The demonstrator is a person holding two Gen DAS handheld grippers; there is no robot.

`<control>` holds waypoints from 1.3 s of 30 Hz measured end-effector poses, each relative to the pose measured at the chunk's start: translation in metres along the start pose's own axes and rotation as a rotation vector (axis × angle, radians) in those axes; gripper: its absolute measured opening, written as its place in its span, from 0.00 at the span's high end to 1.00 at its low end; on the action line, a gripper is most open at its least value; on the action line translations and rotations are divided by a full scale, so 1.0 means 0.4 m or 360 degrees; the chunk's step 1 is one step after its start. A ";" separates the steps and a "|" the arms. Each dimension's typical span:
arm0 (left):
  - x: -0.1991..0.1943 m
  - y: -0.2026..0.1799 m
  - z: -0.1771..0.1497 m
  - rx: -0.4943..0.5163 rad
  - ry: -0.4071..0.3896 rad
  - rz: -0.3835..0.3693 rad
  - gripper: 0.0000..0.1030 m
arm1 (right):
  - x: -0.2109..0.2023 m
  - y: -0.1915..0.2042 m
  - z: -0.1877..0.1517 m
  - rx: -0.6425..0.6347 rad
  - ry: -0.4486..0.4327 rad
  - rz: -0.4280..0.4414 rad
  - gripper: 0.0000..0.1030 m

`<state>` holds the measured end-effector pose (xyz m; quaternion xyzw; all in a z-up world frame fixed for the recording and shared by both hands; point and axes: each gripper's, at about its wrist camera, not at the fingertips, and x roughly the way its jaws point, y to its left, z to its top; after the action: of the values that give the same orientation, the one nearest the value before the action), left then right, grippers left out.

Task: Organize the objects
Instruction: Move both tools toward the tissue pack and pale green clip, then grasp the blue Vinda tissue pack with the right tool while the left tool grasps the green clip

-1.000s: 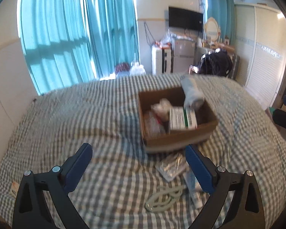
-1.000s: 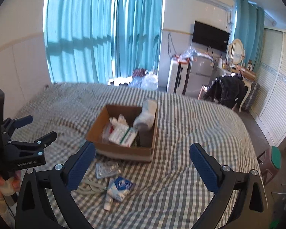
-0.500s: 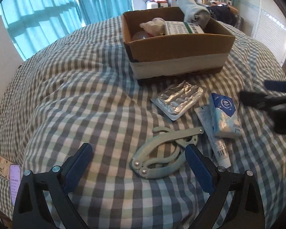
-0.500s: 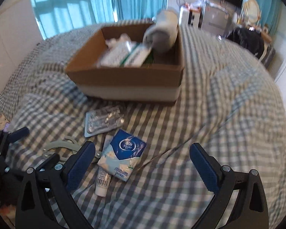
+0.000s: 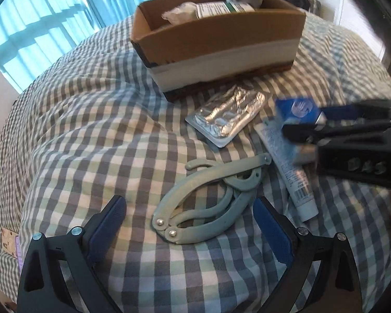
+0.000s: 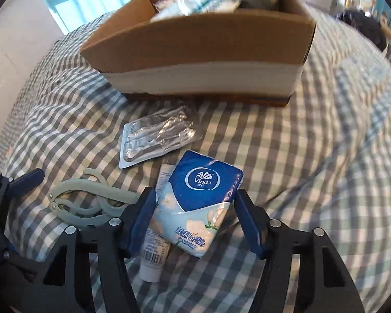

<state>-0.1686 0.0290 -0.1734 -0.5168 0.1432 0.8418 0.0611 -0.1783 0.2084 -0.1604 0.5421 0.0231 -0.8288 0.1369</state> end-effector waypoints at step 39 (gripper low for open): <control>-0.073 0.020 -0.016 -0.0045 0.0003 -0.0229 0.41 | -0.298 -0.040 -0.094 0.0045 -0.0329 -0.0019 0.42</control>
<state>-0.1516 0.0209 -0.1489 -0.5275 0.0937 0.8366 0.1140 -0.1039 0.2548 -0.0698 0.4554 0.0004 -0.8813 0.1261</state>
